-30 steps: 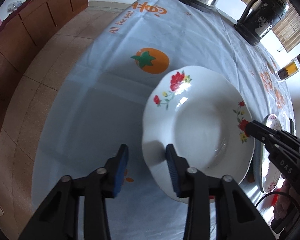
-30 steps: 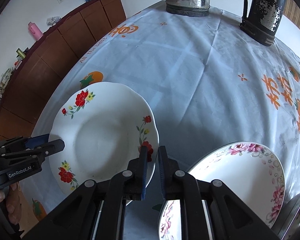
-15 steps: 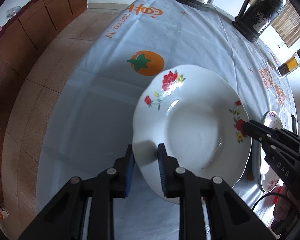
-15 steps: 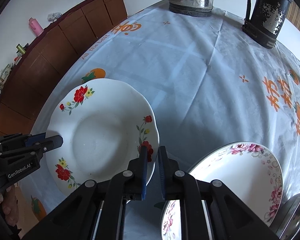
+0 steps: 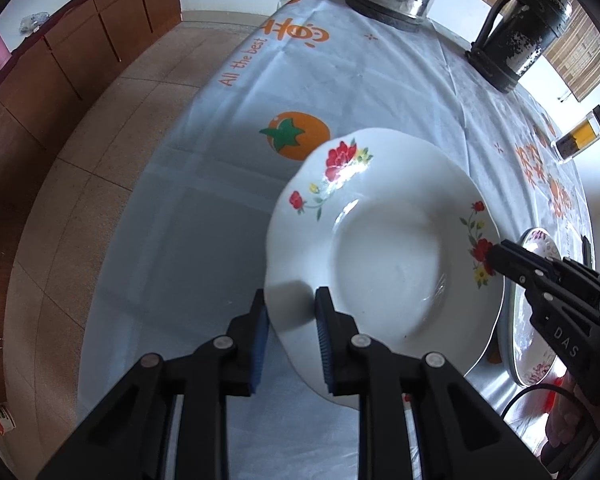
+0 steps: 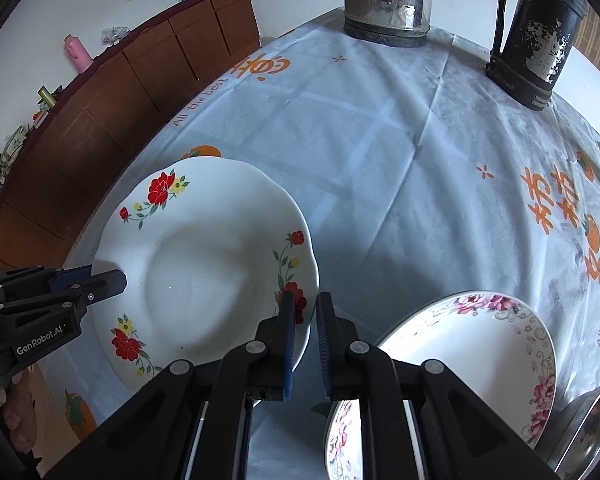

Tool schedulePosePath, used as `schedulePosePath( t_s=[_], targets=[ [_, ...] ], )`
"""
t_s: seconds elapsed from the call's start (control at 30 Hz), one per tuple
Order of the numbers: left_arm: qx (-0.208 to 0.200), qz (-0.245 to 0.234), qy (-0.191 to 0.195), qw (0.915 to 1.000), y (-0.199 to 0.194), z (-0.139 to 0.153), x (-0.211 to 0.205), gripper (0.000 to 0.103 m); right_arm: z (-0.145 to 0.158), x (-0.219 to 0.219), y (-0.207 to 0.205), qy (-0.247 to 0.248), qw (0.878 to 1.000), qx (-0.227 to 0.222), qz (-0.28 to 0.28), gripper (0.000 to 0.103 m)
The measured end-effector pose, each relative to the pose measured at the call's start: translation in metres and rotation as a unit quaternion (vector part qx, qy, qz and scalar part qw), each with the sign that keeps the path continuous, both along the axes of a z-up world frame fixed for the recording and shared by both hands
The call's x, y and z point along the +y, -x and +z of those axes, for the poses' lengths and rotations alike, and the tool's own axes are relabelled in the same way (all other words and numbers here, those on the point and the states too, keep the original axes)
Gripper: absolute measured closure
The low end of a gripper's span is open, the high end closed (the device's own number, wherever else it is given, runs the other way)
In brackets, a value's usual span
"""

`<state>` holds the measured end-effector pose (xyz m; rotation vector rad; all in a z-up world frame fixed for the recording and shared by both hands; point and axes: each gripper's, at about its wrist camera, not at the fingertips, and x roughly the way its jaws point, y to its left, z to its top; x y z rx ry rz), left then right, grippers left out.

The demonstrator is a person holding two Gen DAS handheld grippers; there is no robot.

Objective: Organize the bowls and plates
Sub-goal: 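Lift the red-flower plate with both tools and carry it toward the stacked plates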

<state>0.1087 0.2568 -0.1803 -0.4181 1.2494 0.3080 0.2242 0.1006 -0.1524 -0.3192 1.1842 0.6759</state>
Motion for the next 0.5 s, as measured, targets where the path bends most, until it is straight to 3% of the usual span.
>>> schedulePosePath(
  t_s=[0.5],
  targets=[
    [-0.007,0.003,-0.007,1.0000,0.002,0.015,-0.005,0.082,0.016,-0.008,0.003,-0.012,1.000,-0.005,-0.008,0.092]
  ],
)
